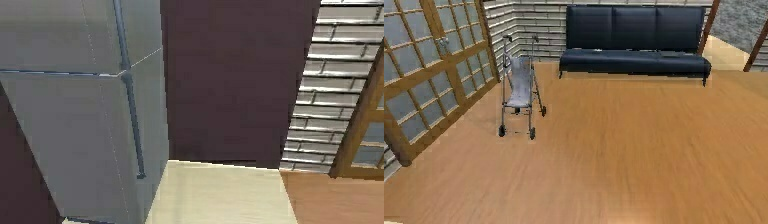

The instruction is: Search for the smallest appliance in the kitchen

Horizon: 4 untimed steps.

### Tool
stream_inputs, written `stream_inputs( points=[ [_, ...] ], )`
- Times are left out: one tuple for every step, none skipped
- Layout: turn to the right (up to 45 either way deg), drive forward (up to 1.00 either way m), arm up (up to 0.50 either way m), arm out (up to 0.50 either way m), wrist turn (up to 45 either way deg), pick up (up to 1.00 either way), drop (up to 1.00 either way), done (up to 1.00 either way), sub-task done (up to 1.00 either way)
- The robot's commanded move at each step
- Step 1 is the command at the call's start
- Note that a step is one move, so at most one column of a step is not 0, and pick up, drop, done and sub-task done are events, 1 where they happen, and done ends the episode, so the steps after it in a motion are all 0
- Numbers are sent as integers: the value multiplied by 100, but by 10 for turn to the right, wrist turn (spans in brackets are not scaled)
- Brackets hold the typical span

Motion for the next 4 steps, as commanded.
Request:
stream_inputs(
  points=[
    [450,0,0,0,0,0,0,0,0],
    [180,0,0,0,0,0,0,0,0],
    [0,30,0,0,0,0,0,0,0],
    [450,0,0,0,0,0,0,0,0]
  ],
)
